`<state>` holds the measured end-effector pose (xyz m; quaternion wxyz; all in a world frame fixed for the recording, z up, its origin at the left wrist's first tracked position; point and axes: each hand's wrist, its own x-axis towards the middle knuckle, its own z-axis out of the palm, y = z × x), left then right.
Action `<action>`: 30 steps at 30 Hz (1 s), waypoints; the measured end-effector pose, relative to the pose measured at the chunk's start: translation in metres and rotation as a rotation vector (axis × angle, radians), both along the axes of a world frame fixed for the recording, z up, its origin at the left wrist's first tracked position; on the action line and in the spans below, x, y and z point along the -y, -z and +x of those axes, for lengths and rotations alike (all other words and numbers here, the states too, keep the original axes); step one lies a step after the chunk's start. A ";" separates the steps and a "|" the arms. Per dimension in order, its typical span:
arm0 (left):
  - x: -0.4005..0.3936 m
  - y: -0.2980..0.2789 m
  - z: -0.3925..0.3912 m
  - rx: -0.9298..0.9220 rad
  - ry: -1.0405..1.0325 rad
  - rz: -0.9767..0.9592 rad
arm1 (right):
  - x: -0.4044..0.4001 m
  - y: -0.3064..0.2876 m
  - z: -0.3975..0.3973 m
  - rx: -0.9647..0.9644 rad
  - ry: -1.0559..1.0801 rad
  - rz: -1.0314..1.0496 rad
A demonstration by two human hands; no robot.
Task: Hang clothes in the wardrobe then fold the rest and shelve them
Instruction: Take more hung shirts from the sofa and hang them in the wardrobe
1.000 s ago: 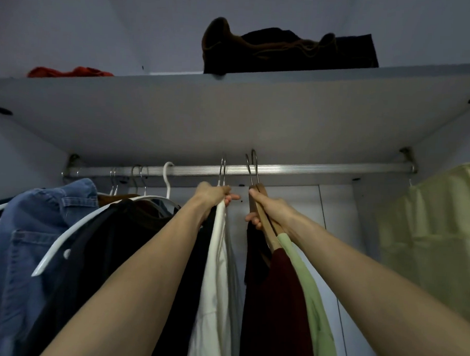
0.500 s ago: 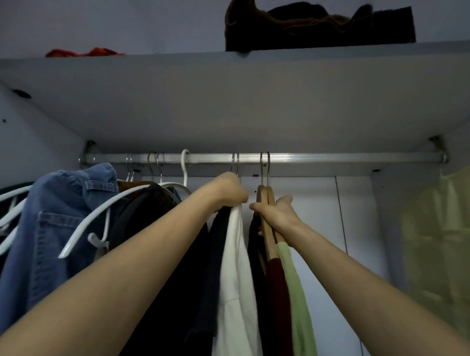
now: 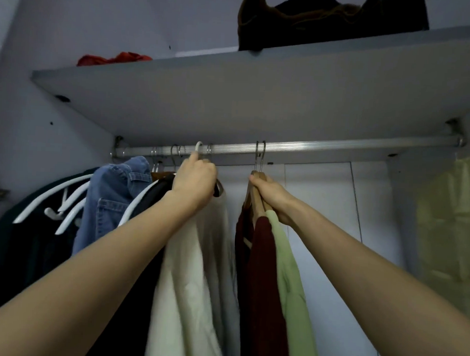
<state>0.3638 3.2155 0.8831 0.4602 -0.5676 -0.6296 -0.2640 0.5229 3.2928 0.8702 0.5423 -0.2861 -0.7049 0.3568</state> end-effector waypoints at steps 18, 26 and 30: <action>0.057 0.026 -0.061 0.401 0.280 -0.071 | -0.069 0.010 -0.153 0.098 -0.113 0.066; 0.057 0.044 -0.045 0.261 0.238 -0.035 | 0.030 0.039 -0.095 0.139 -0.043 0.120; 0.080 0.063 -0.015 0.220 0.367 -0.021 | 0.083 0.065 -0.043 0.237 0.250 0.217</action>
